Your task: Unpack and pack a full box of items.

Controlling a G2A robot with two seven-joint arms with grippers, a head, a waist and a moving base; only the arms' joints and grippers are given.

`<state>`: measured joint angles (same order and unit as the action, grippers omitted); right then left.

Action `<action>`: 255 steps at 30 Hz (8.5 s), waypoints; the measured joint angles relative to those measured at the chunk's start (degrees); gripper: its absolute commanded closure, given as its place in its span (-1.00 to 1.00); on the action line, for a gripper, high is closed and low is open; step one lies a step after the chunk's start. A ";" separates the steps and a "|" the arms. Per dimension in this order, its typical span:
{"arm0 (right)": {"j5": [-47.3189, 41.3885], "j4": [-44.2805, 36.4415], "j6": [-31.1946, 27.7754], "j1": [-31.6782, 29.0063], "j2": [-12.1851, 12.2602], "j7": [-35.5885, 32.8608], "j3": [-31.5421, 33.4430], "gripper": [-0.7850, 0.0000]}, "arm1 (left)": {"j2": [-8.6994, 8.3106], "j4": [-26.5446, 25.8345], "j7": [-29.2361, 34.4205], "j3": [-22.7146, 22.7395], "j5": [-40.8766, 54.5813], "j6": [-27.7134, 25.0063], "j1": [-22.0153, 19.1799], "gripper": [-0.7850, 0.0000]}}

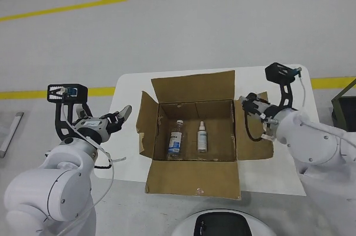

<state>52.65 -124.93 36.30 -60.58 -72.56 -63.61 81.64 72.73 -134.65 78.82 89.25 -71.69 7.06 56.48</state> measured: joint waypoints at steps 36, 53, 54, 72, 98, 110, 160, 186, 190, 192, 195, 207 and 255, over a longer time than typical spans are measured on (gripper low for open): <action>18.81 6.34 -30.88 -24.77 8.25 -24.39 20.35 0.05 | 0.00 0.00 0.00 0.00 0.00 0.00 0.00 -1.00; 16.37 17.35 -30.24 -16.86 12.24 -24.39 11.39 0.08 | 0.00 0.00 0.00 0.00 0.00 0.00 0.00 -1.00; 15.92 17.27 -29.91 -17.03 12.56 -24.39 11.23 0.08 | 0.00 0.00 0.00 0.00 0.00 0.00 0.00 -1.00; 11.36 16.79 -25.40 -17.96 17.16 -24.39 10.38 0.08 | 0.00 0.00 0.00 0.00 0.00 0.00 0.00 -1.00; 7.53 20.70 -21.57 -14.85 21.06 -24.39 5.70 0.18 | 0.00 0.00 0.00 0.00 0.00 0.00 0.00 -1.00; 6.44 21.91 -20.53 -14.18 22.01 -24.39 4.49 0.22 | 0.00 0.00 0.00 0.00 0.00 0.00 0.00 -1.00; -28.64 10.84 -12.06 12.73 15.98 9.78 -17.69 1.00 | 0.00 0.00 0.00 0.00 0.00 0.00 0.00 -1.00; -10.07 47.87 4.79 39.47 -0.86 0.44 -60.35 0.19 | 0.00 0.00 0.00 0.00 0.00 0.00 0.00 -1.00; -9.77 48.99 4.33 40.02 -1.96 -0.04 -60.42 0.04 | 0.00 0.00 0.00 0.00 0.00 0.00 0.00 -1.00; -9.74 49.16 4.10 40.14 -2.28 -0.27 -59.97 -0.20 | 0.00 0.00 0.00 0.00 0.00 0.00 0.00 -1.00; -9.96 48.66 3.96 40.12 -2.42 -0.41 -58.66 -0.14 | 0.00 0.00 0.00 0.00 0.00 0.00 0.00 -1.00; -16.79 24.82 2.60 29.54 3.48 7.79 -33.26 -0.56 | 0.00 0.00 0.00 0.00 0.00 0.00 0.00 -1.00; -69.30 26.42 -38.02 -19.36 8.51 13.03 19.58 1.00 | 0.00 0.00 0.00 0.00 0.00 0.00 0.00 -1.00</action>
<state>-16.65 -98.50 -1.73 -79.94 -64.05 -50.58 101.22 72.73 -134.65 78.82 89.25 -71.69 7.06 56.48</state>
